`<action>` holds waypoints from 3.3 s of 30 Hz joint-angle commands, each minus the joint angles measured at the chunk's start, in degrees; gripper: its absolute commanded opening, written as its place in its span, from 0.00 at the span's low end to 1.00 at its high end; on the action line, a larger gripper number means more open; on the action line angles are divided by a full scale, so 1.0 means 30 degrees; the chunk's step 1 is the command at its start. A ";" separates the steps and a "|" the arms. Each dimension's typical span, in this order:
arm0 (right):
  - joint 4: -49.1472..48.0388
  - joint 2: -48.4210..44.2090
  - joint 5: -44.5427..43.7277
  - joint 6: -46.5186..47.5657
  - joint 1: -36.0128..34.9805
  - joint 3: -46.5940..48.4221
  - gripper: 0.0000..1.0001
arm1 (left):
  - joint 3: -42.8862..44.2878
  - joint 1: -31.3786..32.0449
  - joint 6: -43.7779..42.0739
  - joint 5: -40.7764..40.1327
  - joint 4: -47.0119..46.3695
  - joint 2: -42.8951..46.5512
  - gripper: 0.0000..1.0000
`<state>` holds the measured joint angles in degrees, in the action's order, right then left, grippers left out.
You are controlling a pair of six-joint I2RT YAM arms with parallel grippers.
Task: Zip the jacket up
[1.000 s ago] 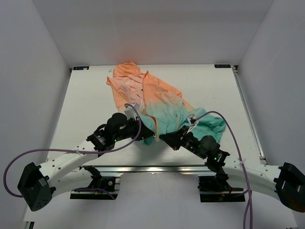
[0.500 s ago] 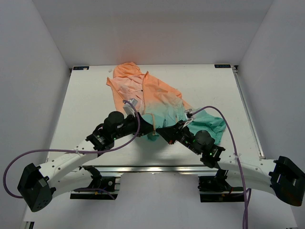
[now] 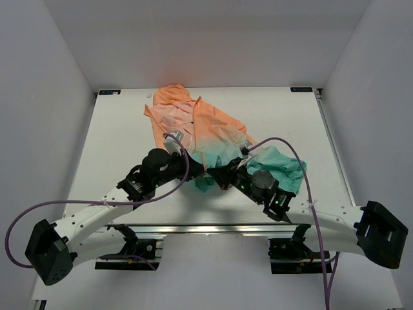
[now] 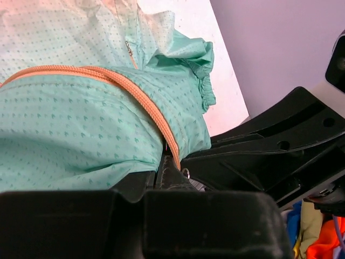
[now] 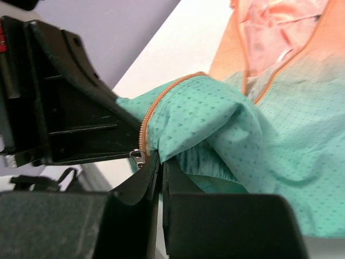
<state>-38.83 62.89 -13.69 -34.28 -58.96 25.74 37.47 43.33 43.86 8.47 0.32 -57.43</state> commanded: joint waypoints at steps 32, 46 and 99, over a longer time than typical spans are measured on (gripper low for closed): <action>0.6260 -0.6667 -0.0276 0.0357 0.0259 0.0239 0.00 | 0.1484 0.1552 -0.1141 0.0370 0.1391 0.1887 0.00; 0.5122 -0.6580 0.1313 -0.1872 0.0258 -0.0755 0.00 | 0.0986 0.1582 -0.1641 0.0575 -0.1101 0.1799 0.00; 0.1429 -0.7400 -0.1295 -0.3836 0.0258 -0.1811 0.00 | -0.1651 0.1581 0.0615 0.0721 -0.4470 0.2824 0.00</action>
<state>-30.20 41.65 -16.38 -44.91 -58.11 19.79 32.71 47.97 45.52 10.66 -11.27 -50.63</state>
